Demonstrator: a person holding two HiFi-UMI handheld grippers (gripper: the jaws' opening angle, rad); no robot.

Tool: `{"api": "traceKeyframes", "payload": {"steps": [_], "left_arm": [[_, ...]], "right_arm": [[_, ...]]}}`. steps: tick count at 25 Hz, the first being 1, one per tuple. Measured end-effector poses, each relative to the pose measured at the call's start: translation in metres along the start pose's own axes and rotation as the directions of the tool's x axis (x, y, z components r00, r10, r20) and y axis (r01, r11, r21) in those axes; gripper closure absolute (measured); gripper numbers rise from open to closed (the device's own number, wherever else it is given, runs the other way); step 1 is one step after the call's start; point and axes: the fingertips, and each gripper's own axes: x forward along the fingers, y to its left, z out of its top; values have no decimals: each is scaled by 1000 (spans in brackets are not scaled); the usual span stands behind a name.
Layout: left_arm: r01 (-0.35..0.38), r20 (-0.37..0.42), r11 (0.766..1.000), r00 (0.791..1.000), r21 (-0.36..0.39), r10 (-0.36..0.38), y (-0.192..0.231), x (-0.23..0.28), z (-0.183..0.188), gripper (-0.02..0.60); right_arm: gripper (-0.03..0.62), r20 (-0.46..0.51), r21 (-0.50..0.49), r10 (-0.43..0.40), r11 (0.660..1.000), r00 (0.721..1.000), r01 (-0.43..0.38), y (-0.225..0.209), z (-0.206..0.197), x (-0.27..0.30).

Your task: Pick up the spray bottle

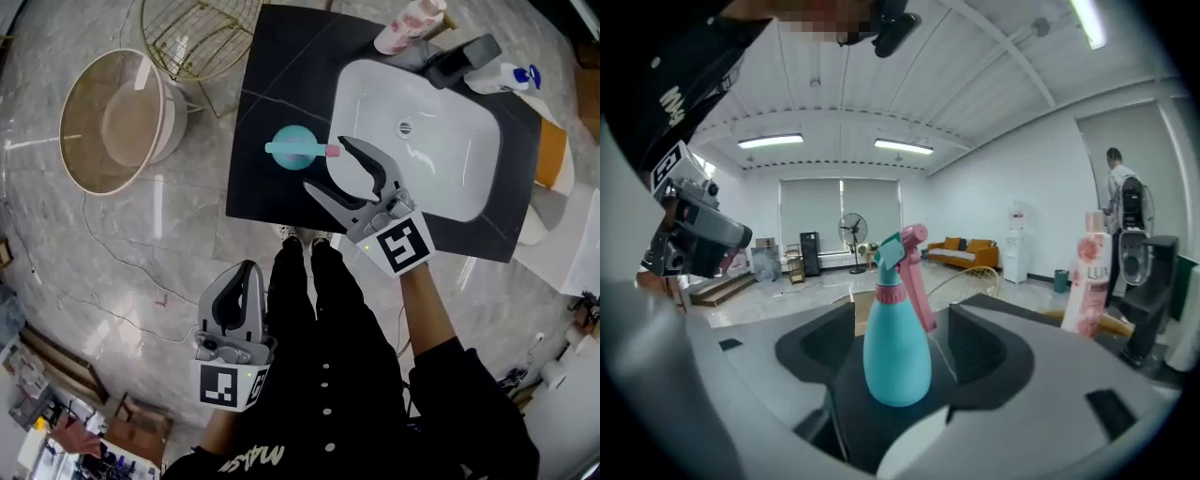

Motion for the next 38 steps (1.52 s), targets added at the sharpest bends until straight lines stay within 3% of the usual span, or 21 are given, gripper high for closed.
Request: {"api": "traceKeyframes", "payload": {"steps": [5, 10, 19, 24, 31, 38], "left_arm": [[3, -28, 1000, 1000, -30, -4, 3, 19, -22, 565], [-18, -59, 998, 998, -61, 14, 12, 29, -36, 565], [-56, -111, 993, 993, -100, 44, 25, 33, -59, 565], [-66, -134, 992, 990, -106, 51, 27, 36, -69, 565], [-71, -141, 992, 988, -103, 56, 28, 39, -72, 565], [-59, -106, 995, 993, -81, 50, 26, 40, -51, 565]], "right_arm": [[294, 50, -77, 168, 984, 985, -163, -5, 9, 32], [291, 25, -160, 338, 930, 941, -330, 12, 8, 53], [278, -53, -206, 457, 865, 888, -458, 21, -32, 71], [272, -39, -195, 487, 853, 873, -485, 22, -36, 74], [266, -38, -238, 481, 847, 876, -475, 26, -33, 68], [265, -44, -202, 398, 895, 916, -398, 16, -11, 57]]}}
